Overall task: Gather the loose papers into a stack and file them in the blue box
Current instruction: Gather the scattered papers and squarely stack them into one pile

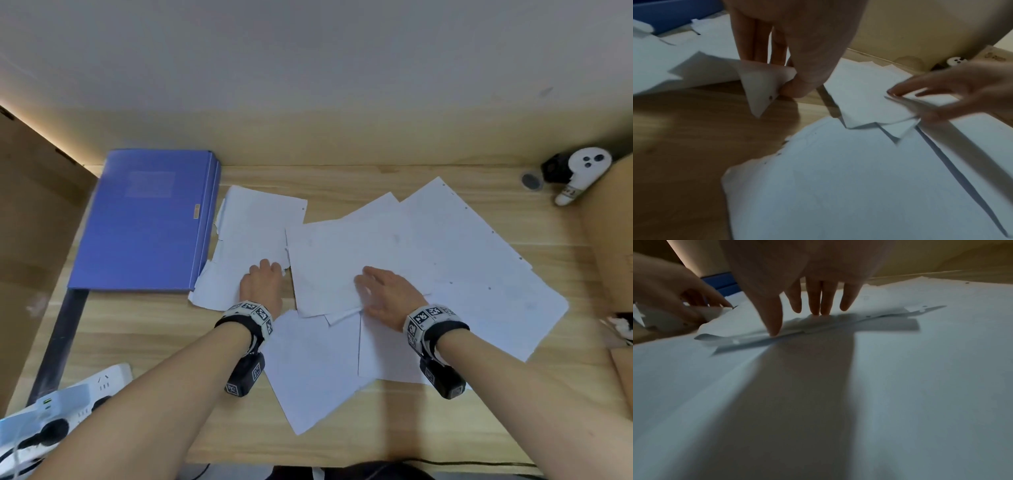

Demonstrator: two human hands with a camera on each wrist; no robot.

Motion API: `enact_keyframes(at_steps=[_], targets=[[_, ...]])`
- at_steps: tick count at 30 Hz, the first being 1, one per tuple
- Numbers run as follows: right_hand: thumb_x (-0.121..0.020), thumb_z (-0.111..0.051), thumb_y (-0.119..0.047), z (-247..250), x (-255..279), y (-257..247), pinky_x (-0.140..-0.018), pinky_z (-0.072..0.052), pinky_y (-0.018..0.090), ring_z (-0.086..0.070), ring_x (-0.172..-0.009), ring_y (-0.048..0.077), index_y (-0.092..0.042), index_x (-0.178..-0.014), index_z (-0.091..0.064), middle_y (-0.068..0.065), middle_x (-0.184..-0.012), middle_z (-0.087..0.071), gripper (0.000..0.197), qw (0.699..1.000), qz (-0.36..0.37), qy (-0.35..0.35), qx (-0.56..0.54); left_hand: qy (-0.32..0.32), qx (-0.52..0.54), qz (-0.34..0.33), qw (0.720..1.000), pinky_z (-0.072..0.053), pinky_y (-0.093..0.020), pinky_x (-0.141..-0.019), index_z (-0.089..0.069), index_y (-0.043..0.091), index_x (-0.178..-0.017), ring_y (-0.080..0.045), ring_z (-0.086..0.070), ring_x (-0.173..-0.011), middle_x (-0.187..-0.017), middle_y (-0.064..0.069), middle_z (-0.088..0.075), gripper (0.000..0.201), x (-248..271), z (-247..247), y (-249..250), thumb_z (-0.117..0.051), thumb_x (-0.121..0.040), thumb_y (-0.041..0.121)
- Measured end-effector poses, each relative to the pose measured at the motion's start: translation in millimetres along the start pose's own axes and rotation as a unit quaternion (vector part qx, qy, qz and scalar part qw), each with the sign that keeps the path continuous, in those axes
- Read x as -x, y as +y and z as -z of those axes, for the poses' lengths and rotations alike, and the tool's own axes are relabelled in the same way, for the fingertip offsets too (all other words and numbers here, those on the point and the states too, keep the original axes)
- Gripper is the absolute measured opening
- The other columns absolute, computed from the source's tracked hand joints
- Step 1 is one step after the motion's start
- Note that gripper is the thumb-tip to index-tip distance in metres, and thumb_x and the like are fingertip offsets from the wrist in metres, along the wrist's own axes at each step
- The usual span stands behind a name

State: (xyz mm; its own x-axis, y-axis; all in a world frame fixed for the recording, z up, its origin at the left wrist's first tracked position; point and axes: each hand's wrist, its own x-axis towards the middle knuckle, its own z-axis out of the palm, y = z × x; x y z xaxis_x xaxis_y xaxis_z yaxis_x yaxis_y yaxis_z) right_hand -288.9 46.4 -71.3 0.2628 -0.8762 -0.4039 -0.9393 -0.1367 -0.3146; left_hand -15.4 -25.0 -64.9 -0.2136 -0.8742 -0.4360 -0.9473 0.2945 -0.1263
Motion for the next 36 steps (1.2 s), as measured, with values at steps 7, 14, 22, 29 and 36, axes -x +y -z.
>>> enact_keyframes(at_steps=[7, 14, 22, 29, 36], targets=[[-0.077, -0.058, -0.024, -15.0, 0.3, -2.7, -0.093, -0.044, 0.038, -0.044, -0.13, 0.03, -0.016, -0.134, -0.046, 0.006, -0.152, -0.035, 0.058, 0.999, -0.009, 0.03, 0.031, 0.017, 0.051, -0.032, 0.998, -0.033, -0.033, -0.063, -0.053, 0.013, -0.117, -0.027, -0.054, -0.101, -0.118, -0.007, -0.053, 0.041, 7.6, -2.3, -16.6, -0.049, -0.08, -0.005], [-0.071, -0.057, 0.004, -19.4, -12.4, -11.4, -0.081, -0.047, 0.037, -0.063, -0.099, 0.032, -0.012, -0.116, -0.061, 0.008, -0.126, -0.061, 0.048, 0.995, -0.034, 0.086, 0.031, 0.09, 0.198, 0.031, 0.976, -0.037, -0.032, -0.065, -0.058, 0.02, -0.091, -0.028, -0.06, -0.08, -0.091, 0.001, -0.065, 0.011, 21.0, 30.4, -40.7, -0.048, -0.088, 0.021], [-0.087, -0.05, -0.033, -2.4, -6.0, -16.3, -0.09, -0.038, 0.034, -0.057, -0.109, 0.024, -0.019, -0.125, -0.048, 0.0, -0.134, -0.05, 0.04, 0.997, -0.041, 0.032, 0.065, 0.244, 0.427, 0.102, 0.865, -0.045, -0.036, -0.07, -0.057, 0.018, -0.096, -0.024, -0.055, -0.08, -0.084, 0.007, -0.061, 0.01, 42.8, 98.7, -74.2, -0.053, -0.087, 0.021], [-0.079, -0.056, -0.045, -5.2, 4.1, -15.3, -0.11, -0.029, 0.041, -0.032, -0.14, 0.022, -0.022, -0.145, -0.026, 0.0, -0.16, -0.013, 0.077, 0.993, -0.044, -0.063, 0.086, 0.196, 0.536, 0.169, 0.804, -0.039, -0.028, -0.059, -0.05, 0.015, -0.105, -0.022, -0.057, -0.081, -0.097, -0.001, -0.063, 0.016, 29.7, 73.1, -82.1, -0.054, -0.089, 0.013], [-0.078, -0.052, -0.007, -21.0, 0.8, -20.0, -0.089, -0.04, 0.036, -0.058, -0.109, 0.022, -0.017, -0.121, -0.052, 0.001, -0.128, -0.052, 0.044, 0.993, -0.043, 0.058, 0.095, 0.138, 0.53, 0.231, 0.804, -0.044, -0.037, -0.091, -0.031, 0.011, -0.143, -0.032, -0.052, -0.122, -0.135, -0.012, -0.049, 0.069, 24.5, 8.5, -68.0, -0.06, -0.082, 0.0]])
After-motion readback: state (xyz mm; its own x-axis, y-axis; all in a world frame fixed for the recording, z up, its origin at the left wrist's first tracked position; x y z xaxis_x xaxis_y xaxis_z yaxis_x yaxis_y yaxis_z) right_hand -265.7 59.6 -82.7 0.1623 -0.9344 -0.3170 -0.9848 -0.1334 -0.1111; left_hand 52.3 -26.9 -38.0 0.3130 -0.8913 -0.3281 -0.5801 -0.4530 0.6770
